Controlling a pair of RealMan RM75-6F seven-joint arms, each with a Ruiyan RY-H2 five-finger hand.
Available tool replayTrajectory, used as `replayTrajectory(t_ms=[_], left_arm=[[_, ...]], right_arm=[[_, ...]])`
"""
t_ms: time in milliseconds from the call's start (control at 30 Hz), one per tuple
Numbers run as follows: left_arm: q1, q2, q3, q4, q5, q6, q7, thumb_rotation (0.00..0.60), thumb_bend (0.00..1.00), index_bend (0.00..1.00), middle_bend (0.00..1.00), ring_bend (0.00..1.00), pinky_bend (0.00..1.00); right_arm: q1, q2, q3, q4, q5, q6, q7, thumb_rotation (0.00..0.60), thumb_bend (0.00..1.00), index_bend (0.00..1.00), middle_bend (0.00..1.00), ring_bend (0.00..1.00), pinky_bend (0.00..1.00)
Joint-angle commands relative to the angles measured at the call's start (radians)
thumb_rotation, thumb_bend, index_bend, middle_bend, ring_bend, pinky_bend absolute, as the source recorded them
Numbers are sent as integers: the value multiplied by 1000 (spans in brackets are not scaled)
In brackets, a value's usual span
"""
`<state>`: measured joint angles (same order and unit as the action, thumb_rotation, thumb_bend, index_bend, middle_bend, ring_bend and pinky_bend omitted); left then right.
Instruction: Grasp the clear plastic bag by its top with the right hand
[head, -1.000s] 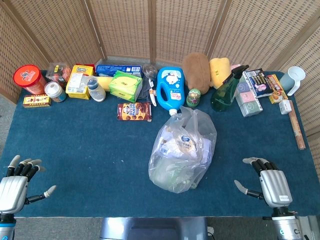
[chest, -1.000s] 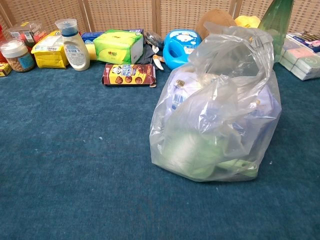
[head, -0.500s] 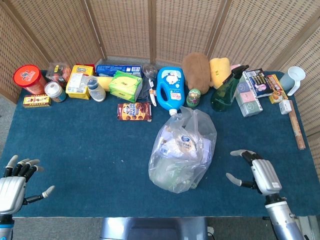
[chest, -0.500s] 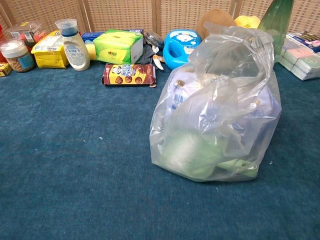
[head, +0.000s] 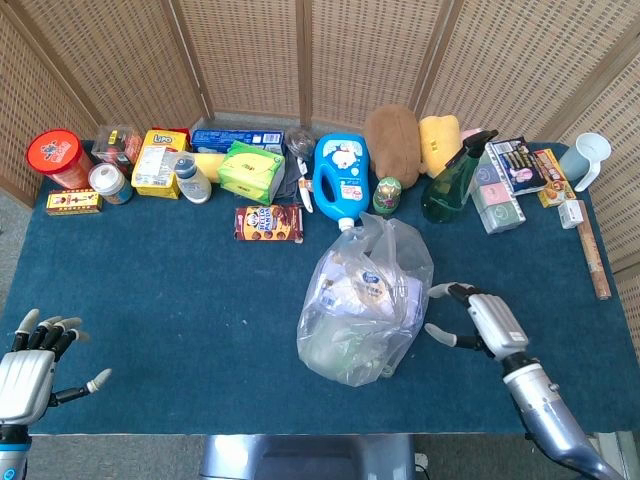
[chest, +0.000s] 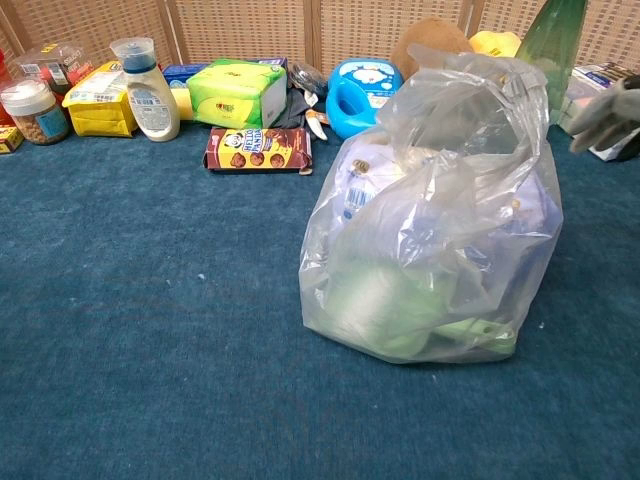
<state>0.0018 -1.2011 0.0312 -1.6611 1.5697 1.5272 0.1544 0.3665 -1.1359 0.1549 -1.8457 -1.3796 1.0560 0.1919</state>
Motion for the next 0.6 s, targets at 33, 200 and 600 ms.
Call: replayTrajectory(t_ms=[33,200,600], left_arm=[[1,0,-1,8,-9,-4,-6,78,139,368,267,183,39],[1,-5,-2,27,-21,-10,-23,74,140,368,266,183,39],[4,-28,-4,102,-53,-31,-91,74,140,368,266,184,39]], right_arm=[[35,-23,15,3,27,-40,-8,115,200,293,306,257,250],[85,-48,37,-26,48,-95,20,109,197,292,306,257,250],[222,-106,136,-109,192,-257,173,114,194,293,313,261,250]])
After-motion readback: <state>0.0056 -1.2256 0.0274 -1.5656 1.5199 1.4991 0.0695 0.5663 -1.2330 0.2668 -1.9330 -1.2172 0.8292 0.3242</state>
